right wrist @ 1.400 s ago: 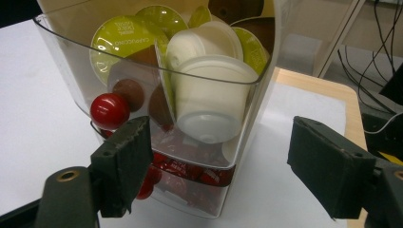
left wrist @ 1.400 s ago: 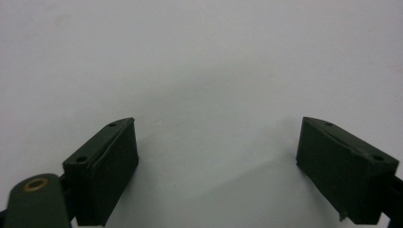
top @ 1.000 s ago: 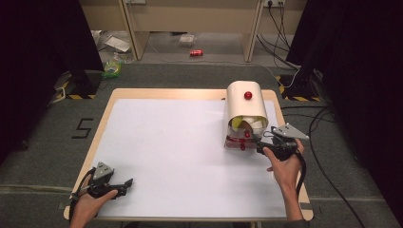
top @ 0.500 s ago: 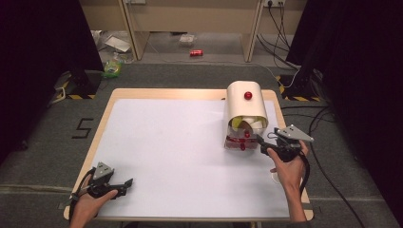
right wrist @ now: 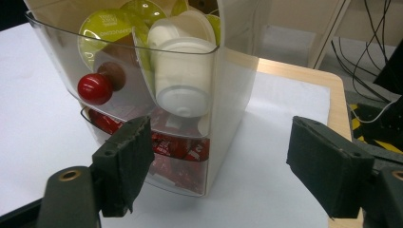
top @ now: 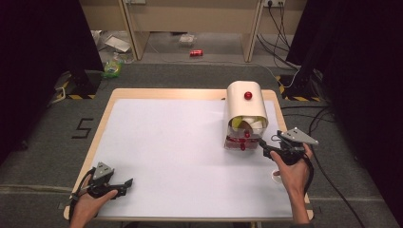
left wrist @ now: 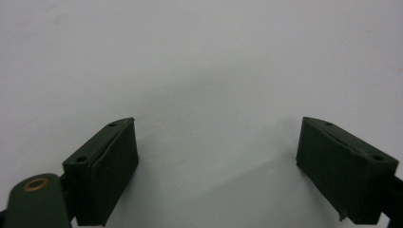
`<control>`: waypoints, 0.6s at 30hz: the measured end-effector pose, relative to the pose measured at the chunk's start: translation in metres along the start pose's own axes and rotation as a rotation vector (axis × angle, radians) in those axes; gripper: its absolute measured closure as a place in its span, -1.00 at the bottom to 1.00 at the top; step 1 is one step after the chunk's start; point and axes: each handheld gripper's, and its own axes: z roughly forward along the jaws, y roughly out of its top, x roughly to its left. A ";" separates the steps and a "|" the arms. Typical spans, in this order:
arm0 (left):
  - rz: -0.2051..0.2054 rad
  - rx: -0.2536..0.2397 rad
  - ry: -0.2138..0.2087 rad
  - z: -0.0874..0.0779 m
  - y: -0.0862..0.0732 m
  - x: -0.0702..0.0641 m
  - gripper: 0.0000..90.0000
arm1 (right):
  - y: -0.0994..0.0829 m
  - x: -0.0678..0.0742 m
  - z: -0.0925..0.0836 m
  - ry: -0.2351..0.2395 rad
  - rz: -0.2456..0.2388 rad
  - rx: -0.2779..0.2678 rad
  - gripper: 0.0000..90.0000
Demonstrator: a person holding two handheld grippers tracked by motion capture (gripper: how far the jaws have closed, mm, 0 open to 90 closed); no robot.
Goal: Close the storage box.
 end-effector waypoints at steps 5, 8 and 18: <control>-0.001 0.000 0.000 0.000 0.000 0.000 -0.71 | -0.002 0.000 -0.003 -0.004 -0.001 0.013 -0.58; 0.000 0.000 0.000 0.000 0.000 0.000 -0.71 | -0.003 0.001 -0.006 -0.009 0.006 0.015 -0.65; 0.000 0.000 0.000 0.000 0.000 0.000 -0.71 | -0.009 0.000 -0.014 0.004 -0.002 0.026 -0.65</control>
